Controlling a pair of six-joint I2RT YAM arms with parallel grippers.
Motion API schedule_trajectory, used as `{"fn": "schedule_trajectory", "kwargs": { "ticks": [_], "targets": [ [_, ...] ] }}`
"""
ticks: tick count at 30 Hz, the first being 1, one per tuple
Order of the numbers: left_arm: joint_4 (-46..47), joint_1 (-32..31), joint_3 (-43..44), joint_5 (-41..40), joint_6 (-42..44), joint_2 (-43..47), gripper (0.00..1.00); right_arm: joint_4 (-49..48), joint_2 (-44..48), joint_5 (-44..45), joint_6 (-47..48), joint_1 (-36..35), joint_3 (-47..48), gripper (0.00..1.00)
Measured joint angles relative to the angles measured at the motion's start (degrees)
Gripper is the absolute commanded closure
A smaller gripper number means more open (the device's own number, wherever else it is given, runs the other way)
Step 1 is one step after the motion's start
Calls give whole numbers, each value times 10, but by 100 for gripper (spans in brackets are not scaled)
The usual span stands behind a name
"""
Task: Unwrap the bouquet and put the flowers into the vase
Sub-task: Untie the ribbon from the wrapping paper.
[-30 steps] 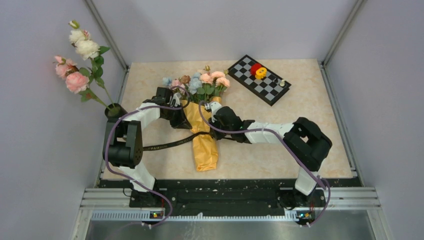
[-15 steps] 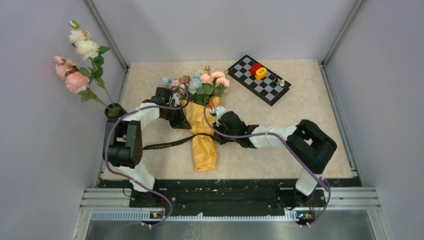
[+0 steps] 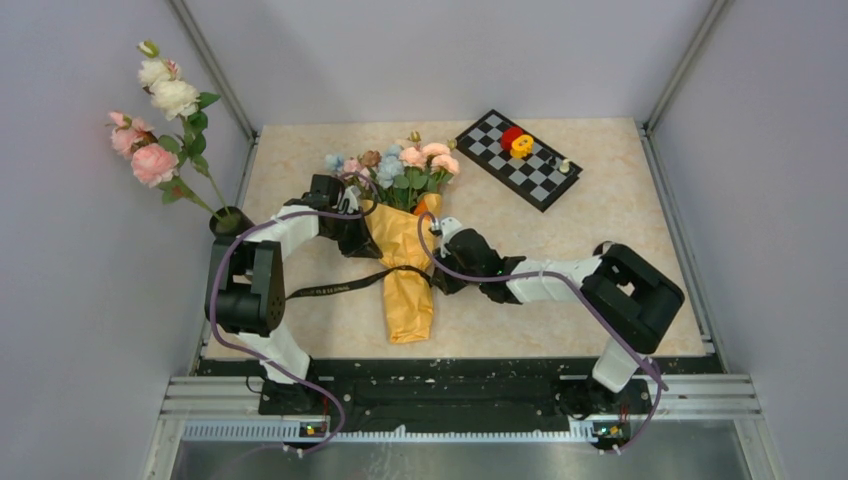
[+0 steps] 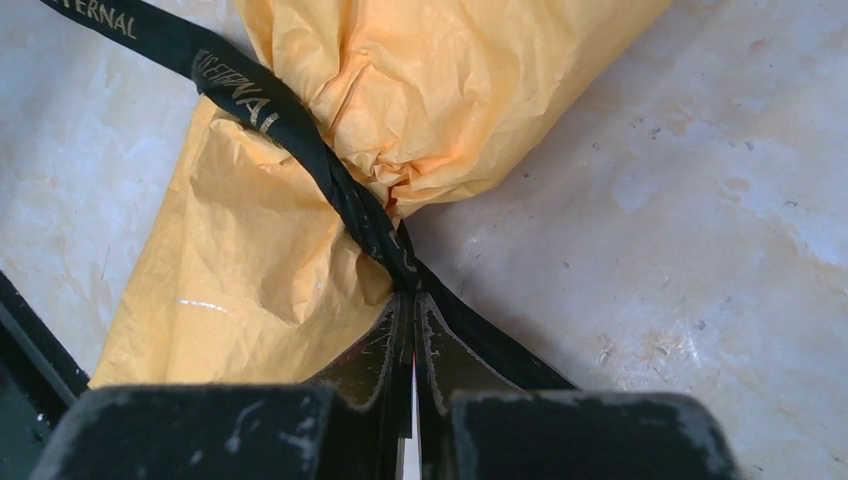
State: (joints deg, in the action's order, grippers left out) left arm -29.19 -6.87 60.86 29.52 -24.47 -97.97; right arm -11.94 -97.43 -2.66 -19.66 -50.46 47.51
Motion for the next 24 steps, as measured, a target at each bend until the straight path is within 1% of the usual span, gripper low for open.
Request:
{"fn": "schedule_trajectory", "kwargs": {
  "ticks": [2, 5, 8, 14, 19, 22, 24],
  "targets": [
    [0, 0, 0, 0, 1, 0, 100, -1, 7, 0, -1, 0, -2, 94],
    [-2, 0, 0, -4, 4, 0, 100, 0, 27, 2, -2, 0, -7, 82],
    [-8, 1, 2, -9, 6, 0, 100, 0, 47, 5, -1, 0, -10, 74],
    [-16, 1, 8, -15, 11, 0, 100, 10, 66, 10, 1, 0, -10, 60],
    [-20, 1, 10, -17, 17, 4, 100, 35, 67, 11, 2, 1, -5, 53],
    [-22, 1, 10, -18, 19, 10, 93, 49, 67, 10, 3, 5, 6, 50],
    [-23, 1, 10, -19, 21, 14, 86, 57, 68, 9, 6, 11, 17, 47]
  ]
}}
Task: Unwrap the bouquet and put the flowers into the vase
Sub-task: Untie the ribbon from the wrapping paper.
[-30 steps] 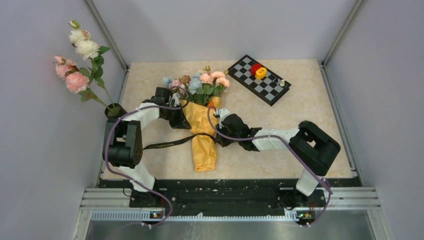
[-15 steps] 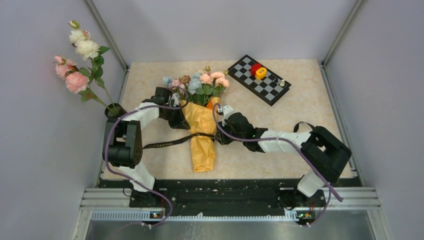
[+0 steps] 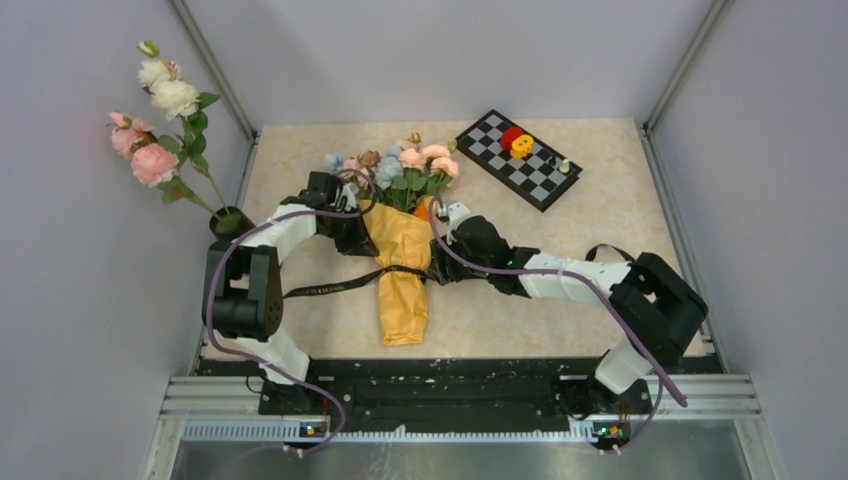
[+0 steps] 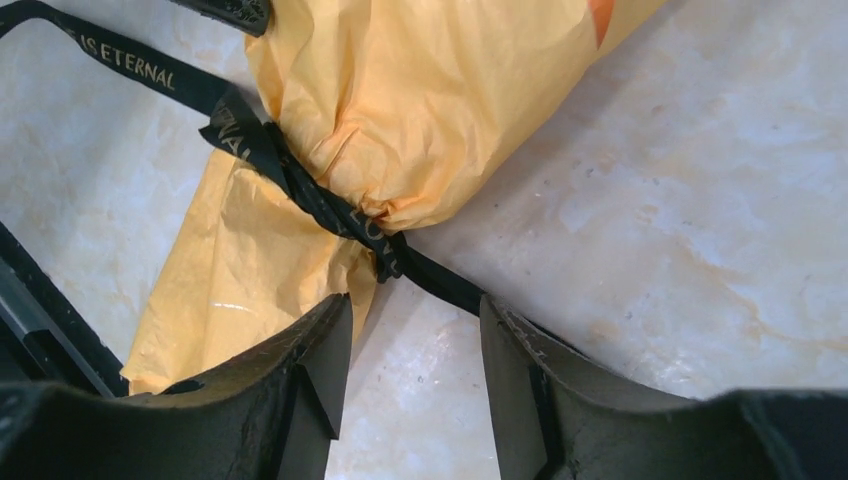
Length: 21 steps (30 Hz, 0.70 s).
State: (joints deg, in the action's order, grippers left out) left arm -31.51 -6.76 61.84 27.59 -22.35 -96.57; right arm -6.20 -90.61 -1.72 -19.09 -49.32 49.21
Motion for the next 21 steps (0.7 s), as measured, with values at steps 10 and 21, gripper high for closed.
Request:
{"fn": "schedule_trajectory", "kwargs": {
  "ticks": [10, 21],
  "targets": [
    [-15, 1, 3, -26, 18, 38, 34, 30, 21, -12, 9, 23, 26, 39],
    [-39, -10, 3, -125, 40, 139, 1, 37, 50, -21, 9, 23, 22, 42]
  ]
}}
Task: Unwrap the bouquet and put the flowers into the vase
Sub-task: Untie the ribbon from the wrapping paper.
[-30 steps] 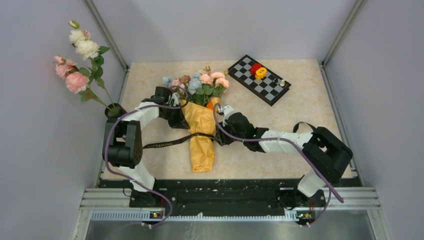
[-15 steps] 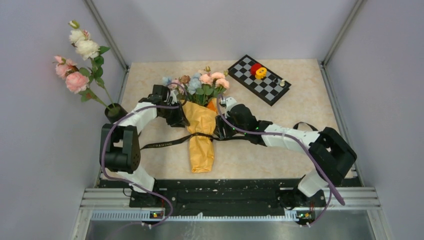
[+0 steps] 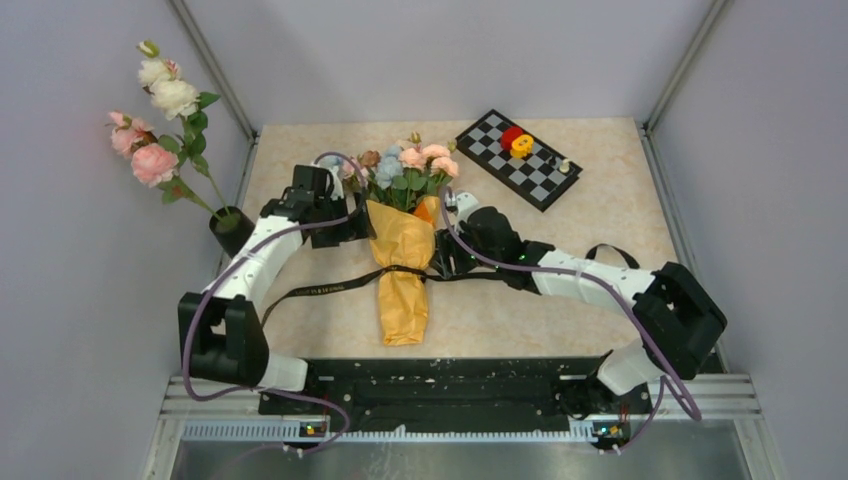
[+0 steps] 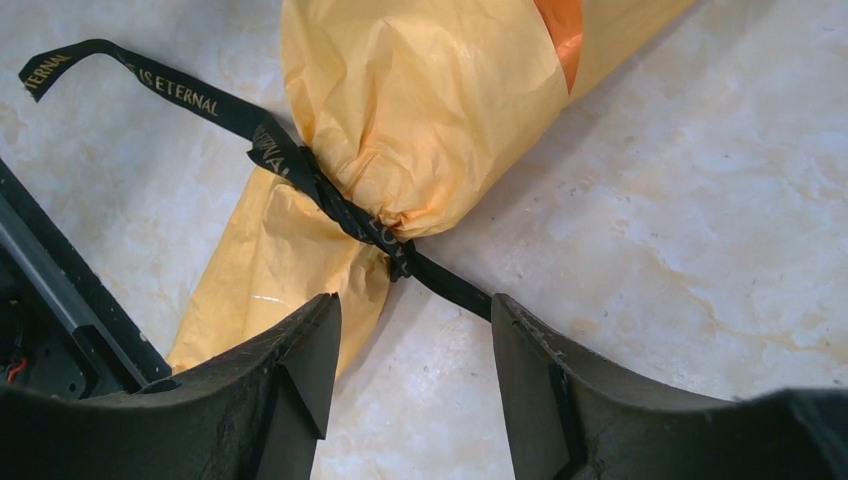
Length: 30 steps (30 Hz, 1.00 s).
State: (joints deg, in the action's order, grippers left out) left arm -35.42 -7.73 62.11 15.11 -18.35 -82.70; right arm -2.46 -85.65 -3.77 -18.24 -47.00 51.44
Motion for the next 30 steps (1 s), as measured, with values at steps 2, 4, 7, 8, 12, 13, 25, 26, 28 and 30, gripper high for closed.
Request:
{"fn": "schedule_trajectory", "kwargs": {
  "ticks": [2, 4, 7, 8, 12, 13, 25, 26, 28, 30],
  "targets": [
    [-7, -15, 0, -35, 6, 21, 1, -1, 7, 0, -1, 0, -10, 42],
    [-10, -27, -1, -59, 10, 36, 1, -2, 10, 0, -3, 0, -20, 42],
    [-10, -41, -14, -84, 16, 66, 1, -5, 12, 0, -5, 0, -36, 41],
    [-10, -46, -22, -91, 17, 78, 1, -6, 12, 0, -6, 0, -40, 41],
    [-12, -66, -48, -108, 29, 126, 1, -15, 12, -3, -12, 0, -46, 39],
    [-12, -72, -49, -111, 33, 133, 1, -20, 11, -5, -15, 0, -46, 38],
    [-5, -196, -35, -48, 119, 124, 14, -76, 12, -5, -43, 0, -83, 37],
    [-5, -200, -28, -39, 124, 110, 17, -78, 13, -5, -44, 0, -85, 37],
    [-3, -203, -14, -23, 130, 80, 21, -85, 23, -3, -48, 0, -98, 38],
    [-2, -205, -2, -10, 134, 52, 25, -90, 37, -2, -50, 0, -111, 38]
  ]
}}
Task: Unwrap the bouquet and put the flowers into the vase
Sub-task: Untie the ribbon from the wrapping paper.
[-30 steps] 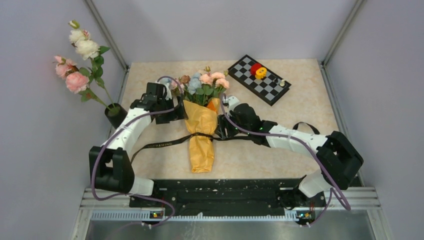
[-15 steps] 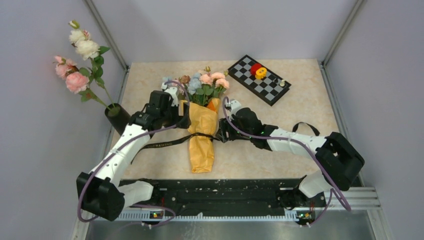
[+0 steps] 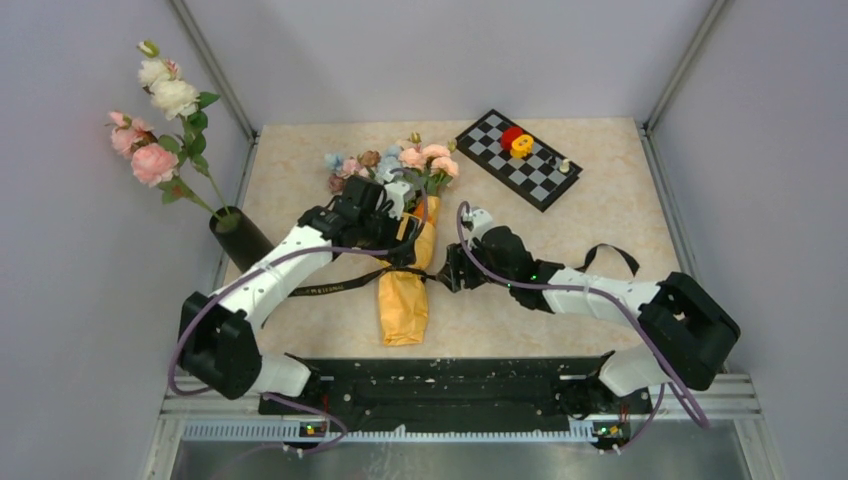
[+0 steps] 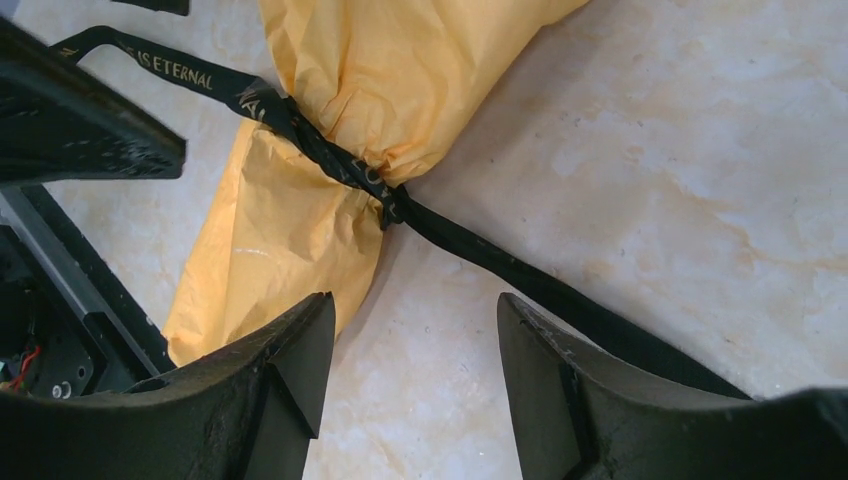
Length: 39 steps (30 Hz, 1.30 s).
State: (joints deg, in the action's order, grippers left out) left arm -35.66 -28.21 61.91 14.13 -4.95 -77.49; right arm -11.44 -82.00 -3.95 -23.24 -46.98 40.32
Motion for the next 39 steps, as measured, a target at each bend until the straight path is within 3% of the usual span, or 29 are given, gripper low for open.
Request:
{"fn": "schedule_trajectory", "kwargs": {
  "ticks": [10, 17, 23, 39],
  "targets": [
    [7, -2, 54, 18, 8, -124, 46, -29, 31, 11, -10, 0, -56, 39],
    [10, -4, 59, 28, 11, -160, 53, -50, 28, 9, -13, 0, -63, 39],
    [9, -4, 59, 30, 13, -165, 63, -89, -17, -17, -15, 0, -60, 45],
    [2, -4, 59, 44, 12, -187, 65, -140, -132, -64, -20, 0, 16, 60]
  ]
}}
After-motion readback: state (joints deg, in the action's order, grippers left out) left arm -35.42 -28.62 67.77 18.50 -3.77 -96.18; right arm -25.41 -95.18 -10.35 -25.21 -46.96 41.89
